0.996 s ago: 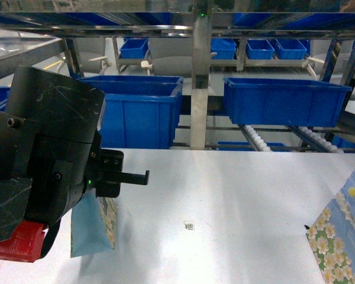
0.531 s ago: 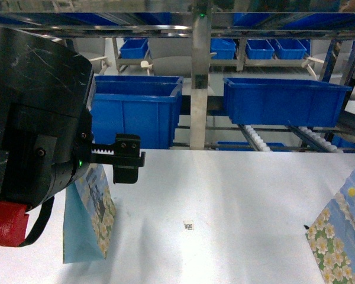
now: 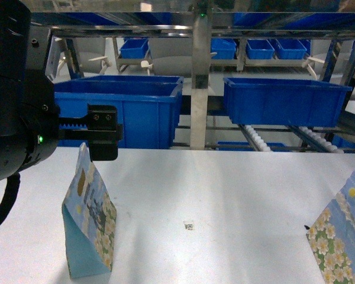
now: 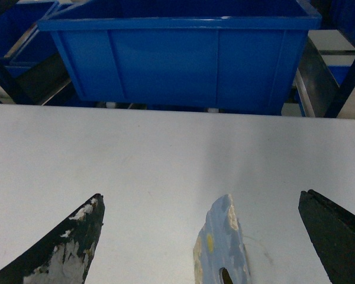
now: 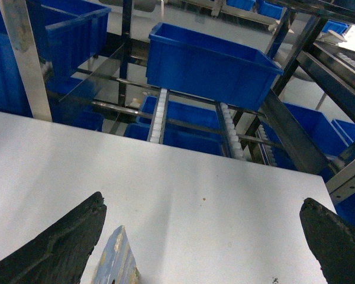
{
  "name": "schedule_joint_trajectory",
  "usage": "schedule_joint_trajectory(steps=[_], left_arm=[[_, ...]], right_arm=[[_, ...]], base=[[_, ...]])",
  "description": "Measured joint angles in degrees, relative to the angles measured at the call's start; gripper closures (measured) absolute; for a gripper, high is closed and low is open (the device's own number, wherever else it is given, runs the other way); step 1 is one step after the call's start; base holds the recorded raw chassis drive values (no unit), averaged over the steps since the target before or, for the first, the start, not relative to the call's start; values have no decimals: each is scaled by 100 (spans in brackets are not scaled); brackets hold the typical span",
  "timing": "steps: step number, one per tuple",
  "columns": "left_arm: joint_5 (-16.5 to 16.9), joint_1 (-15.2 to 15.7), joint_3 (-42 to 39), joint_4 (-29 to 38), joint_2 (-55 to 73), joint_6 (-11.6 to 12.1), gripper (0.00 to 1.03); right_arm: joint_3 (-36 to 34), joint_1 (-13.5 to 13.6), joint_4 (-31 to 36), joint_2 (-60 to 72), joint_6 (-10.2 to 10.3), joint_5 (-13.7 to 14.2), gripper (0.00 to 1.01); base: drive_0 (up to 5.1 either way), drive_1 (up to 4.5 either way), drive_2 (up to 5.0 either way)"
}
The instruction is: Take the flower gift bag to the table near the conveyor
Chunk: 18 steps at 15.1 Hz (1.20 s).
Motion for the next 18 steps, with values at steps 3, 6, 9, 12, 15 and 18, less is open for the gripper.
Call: schedule_joint_trajectory(steps=[3,6,9,12,15,18], left_arm=[[-96,81,-223,330,-398,422,5],[-96,90,-223,295,-393,518,5],[1412,566,-1666,3471,-247,704,35],[1908,1019,-2485,3882,-1493,706,73],[2253,1357,-3152,3388,-2435,719,101],[2490,1582,-3534,2761,-3392,721,101]], right_arm=[[0,0,0,0,0,0,3],[0,0,0,0,0,0,3],[-1014,-55,2291,-74,717,-278,29],[-1692,-57,2559,-831,973,-297,68],[-2236,-57,2269,-1537,1010,-299,99],[-2531,-57,1867,-2249,1010,-297,99]], base=[[0,0,0],[0,0,0],[0,0,0],[0,0,0],[0,0,0],[0,0,0]])
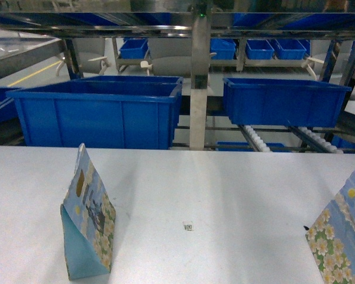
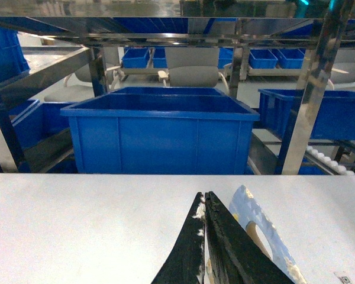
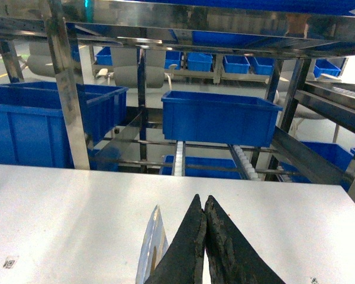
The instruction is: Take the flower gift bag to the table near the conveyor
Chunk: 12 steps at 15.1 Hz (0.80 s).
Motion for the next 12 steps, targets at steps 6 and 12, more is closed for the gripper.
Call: schedule_joint_trajectory(steps=[6,12], left_arm=[[564,557,-354,-1613,-2033,2,101],[562,557,-358,-3067,-3650,4,101]], right_arm=[[-415,0,-800,-1331,2,-2,99],[-417,0,-2068,-2610,2,-2,99]], base=[[0,0,0],[0,0,0]])
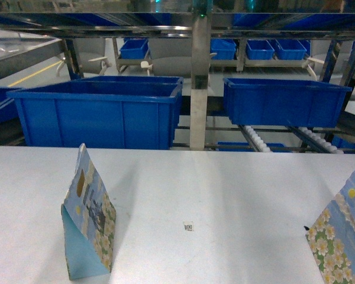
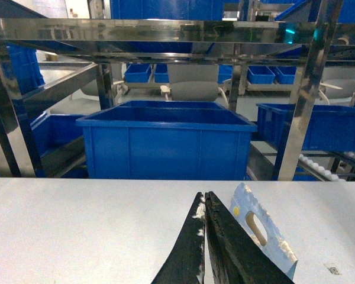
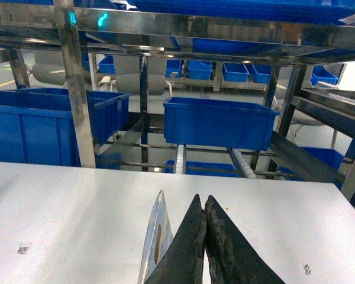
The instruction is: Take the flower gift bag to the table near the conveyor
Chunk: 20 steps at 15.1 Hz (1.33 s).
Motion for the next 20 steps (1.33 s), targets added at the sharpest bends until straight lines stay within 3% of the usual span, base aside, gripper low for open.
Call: schedule_joint_trajectory(steps=[5,6,7,9,10,11,18,20], left_arm=[[2,0,-2,-1029,-1051,0,101],[2,0,-2,-1287,-1307,0,101],[-4,0,-2,-1355,-1377,0,101],[7,0,-2,-1467,-1504,0,101],[7,0,0,-2271,-2020,2,101],[9,0,2,-2424,-2426,2,101],[7,0,0,-2487,-2415,2,100],[7,0,0,-2487,-2415,4,79]], right_arm=[[0,0,-785,-807,0,0,99],[2,0,-1580,-1346,0,0,99],[2,0,-1950,-1766,0,0,99],[2,0,-1952,-1891,0,-2,99],[4,0,-1943,-1895,0,-2,99],[4,0,-1932,-1893,0,-2,99],[2,0,-1932,-1893,-2,-4,99],[2,0,-1932,-1893,0,-4,78]], base=[[0,0,0],[0,0,0],[0,0,0],[0,0,0],[0,0,0],[0,0,0],[0,0,0],[0,0,0]])
